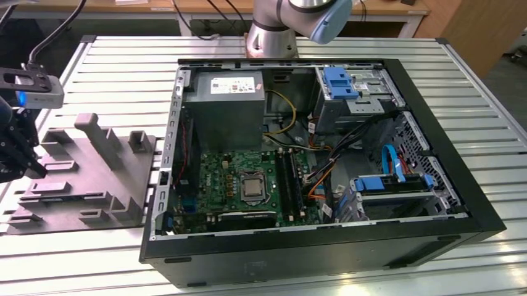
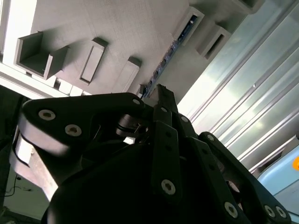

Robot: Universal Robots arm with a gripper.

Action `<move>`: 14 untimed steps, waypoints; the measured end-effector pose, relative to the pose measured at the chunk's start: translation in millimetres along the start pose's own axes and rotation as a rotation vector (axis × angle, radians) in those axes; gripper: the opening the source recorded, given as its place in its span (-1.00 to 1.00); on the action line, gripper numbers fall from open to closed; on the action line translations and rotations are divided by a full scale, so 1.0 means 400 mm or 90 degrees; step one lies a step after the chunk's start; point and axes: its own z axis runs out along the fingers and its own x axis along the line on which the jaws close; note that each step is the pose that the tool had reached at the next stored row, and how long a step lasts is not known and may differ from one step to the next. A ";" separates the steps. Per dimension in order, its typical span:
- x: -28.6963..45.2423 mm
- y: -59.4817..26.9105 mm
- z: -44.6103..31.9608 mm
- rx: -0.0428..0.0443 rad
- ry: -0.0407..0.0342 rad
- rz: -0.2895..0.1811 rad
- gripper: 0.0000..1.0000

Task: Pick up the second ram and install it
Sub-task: 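Pick up the second ram and move it above second insertion slot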

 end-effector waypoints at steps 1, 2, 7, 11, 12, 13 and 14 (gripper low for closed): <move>0.000 0.000 0.005 -0.0001 0.0001 -0.003 -0.80; 0.001 0.000 0.009 -0.0002 0.0002 -0.003 -0.80; 0.004 -0.001 0.029 -0.0001 0.0001 -0.001 -0.80; 0.006 -0.002 0.042 0.0005 -0.0005 0.013 -0.80; 0.006 -0.002 0.044 0.0007 -0.0007 0.018 -0.80; 0.007 -0.002 0.046 0.0009 -0.0009 0.024 -0.80; 0.007 -0.002 0.048 0.0011 -0.0011 0.029 -0.80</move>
